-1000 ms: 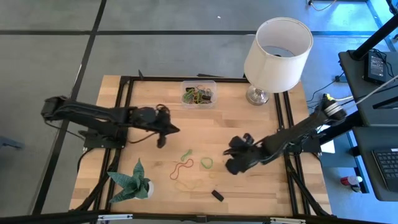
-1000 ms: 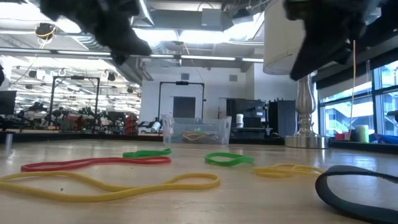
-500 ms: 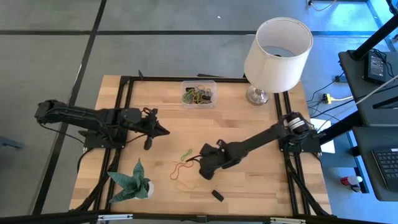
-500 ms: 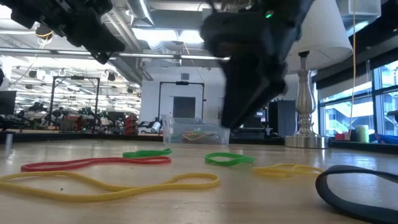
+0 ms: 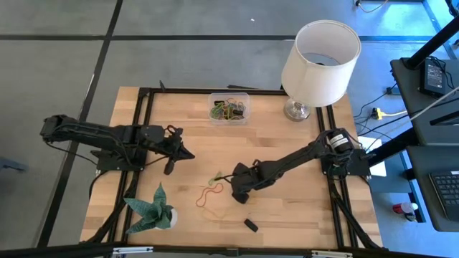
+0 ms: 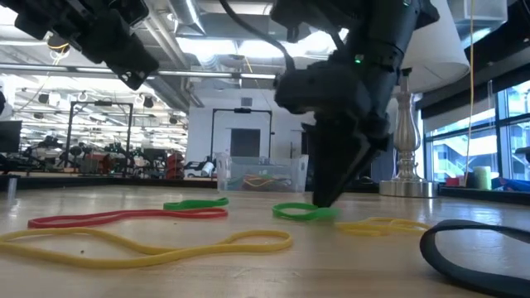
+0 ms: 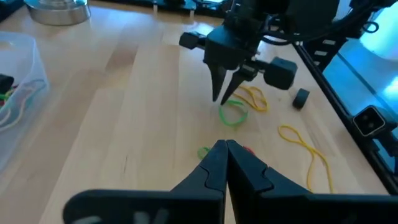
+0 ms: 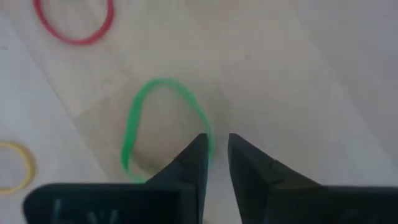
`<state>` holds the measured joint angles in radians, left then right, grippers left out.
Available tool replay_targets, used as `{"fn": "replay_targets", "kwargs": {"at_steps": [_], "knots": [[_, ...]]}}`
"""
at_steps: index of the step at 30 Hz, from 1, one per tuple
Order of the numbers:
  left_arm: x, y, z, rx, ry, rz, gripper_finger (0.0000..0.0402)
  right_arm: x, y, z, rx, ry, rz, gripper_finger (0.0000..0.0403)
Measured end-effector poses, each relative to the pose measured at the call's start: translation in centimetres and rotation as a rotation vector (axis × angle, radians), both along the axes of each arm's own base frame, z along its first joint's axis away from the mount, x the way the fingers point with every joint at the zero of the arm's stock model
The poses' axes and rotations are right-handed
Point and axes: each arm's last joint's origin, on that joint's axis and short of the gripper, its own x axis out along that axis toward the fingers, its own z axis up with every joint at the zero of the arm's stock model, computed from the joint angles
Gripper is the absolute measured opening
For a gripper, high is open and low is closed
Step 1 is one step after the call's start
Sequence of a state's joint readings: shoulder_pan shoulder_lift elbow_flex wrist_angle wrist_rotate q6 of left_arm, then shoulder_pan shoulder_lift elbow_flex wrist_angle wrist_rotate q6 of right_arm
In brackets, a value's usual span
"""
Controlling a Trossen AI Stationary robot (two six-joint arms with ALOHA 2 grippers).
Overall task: Pick and place rubber bands into bin
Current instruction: Put the green rubber band into the transparent bin
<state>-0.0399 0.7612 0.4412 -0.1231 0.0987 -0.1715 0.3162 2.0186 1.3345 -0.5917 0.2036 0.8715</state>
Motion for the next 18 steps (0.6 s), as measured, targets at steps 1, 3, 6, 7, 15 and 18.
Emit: {"fn": "replay_targets", "kwargs": {"at_steps": [1, 3, 6, 7, 15, 18], "knots": [[-0.02, 0.0, -0.04, 0.0, 0.005, 0.0, 0.0004, -0.1, 0.01, -0.17, 0.009, 0.003, -0.01, 0.0066], [-0.05, 0.0, -0.1, 0.0, 0.012, 0.0, 0.0002, -0.21, 0.04, -0.47, 0.032, 0.003, -0.006, 0.0061], [-0.07, 0.0, -0.14, 0.0, 0.016, -0.001, 0.0001, -0.46, 0.27, -0.9, 0.042, -0.012, 0.002, 0.0059], [-0.07, 0.0, -0.14, 0.0, 0.016, -0.001, 0.0002, -0.49, 0.33, -0.93, 0.039, -0.014, 0.004, 0.0059], [-0.07, 0.0, -0.14, 0.001, 0.016, 0.0, 0.0001, -0.57, 0.32, -0.97, 0.038, -0.007, 0.004, 0.0008], [-0.06, 0.03, -0.14, 0.006, 0.016, 0.009, 0.0003, -0.59, 0.07, -0.61, 0.055, -0.013, -0.021, 0.0005]]}}
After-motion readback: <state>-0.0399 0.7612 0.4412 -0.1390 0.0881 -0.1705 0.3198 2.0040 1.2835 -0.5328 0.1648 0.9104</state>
